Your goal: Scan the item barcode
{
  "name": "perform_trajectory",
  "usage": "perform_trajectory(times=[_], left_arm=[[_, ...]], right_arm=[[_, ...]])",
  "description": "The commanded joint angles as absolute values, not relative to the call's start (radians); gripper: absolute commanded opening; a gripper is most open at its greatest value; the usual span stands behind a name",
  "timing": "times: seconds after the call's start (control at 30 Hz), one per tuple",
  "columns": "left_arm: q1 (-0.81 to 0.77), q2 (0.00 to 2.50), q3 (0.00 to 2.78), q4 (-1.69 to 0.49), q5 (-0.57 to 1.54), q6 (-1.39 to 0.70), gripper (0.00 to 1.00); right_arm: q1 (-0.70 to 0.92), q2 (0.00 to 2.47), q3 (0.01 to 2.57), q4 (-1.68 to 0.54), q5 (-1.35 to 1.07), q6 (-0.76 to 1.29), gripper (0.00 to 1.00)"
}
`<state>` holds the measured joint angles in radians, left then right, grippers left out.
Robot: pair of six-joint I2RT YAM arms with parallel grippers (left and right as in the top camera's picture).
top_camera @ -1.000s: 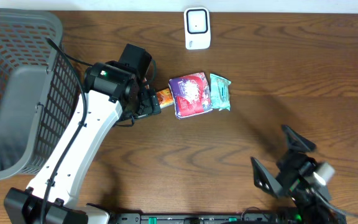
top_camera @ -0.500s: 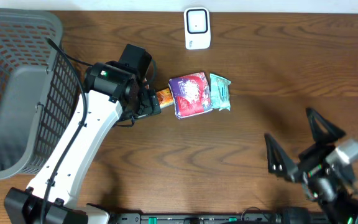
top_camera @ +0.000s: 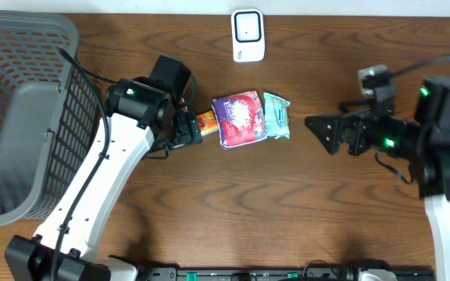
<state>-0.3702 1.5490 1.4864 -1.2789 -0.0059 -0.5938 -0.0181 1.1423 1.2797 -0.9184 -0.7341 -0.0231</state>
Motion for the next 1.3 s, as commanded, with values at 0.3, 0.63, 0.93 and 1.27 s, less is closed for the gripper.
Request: perform_trajectory(times=[0.3, 0.63, 0.93, 1.27], left_arm=[[-0.369, 1.555, 1.486, -1.283, -0.012, -0.577, 0.98], [-0.369, 1.555, 1.486, -1.283, -0.012, -0.577, 0.98], [-0.369, 1.555, 1.486, -1.283, -0.012, -0.577, 0.98], [-0.369, 1.555, 1.486, -1.283, -0.012, -0.577, 0.98]], right_arm=[[-0.004, 1.552, 1.296, -0.89, -0.656, 0.207, 0.94], [0.088, 1.911, 1.53, -0.973, -0.466, 0.216, 0.95], [0.08, 2.133, 1.557, -0.854, -0.688, 0.159, 0.64], [0.078, 2.254, 1.558, -0.805, -0.765, 0.16, 0.1]])
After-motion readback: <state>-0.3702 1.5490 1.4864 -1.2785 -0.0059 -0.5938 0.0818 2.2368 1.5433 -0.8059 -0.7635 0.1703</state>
